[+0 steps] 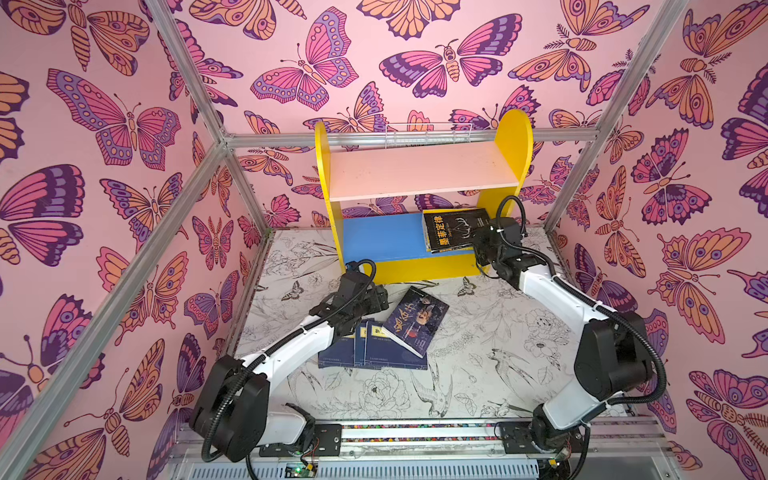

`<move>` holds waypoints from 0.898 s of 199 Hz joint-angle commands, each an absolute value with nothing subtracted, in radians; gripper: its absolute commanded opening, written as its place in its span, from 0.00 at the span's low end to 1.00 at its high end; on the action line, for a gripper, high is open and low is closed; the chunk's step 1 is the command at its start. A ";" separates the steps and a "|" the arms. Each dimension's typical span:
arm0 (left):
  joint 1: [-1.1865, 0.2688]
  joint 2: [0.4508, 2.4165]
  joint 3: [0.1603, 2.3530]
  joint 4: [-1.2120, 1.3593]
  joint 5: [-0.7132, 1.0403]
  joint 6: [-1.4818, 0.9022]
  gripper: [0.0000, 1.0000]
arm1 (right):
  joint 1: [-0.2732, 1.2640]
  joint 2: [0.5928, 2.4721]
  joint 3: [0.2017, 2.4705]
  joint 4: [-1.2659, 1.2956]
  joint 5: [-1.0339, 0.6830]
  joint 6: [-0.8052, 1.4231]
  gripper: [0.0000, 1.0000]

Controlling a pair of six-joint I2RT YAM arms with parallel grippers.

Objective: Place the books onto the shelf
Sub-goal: 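Lay the black book flat on the stack and open the right gripper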

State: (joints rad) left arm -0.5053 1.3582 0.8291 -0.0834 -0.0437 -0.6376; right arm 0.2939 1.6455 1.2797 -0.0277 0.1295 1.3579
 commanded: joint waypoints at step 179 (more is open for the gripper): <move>-0.509 1.391 0.821 -0.099 -0.051 -0.661 0.83 | 0.370 1.565 1.228 -0.241 0.066 1.146 0.00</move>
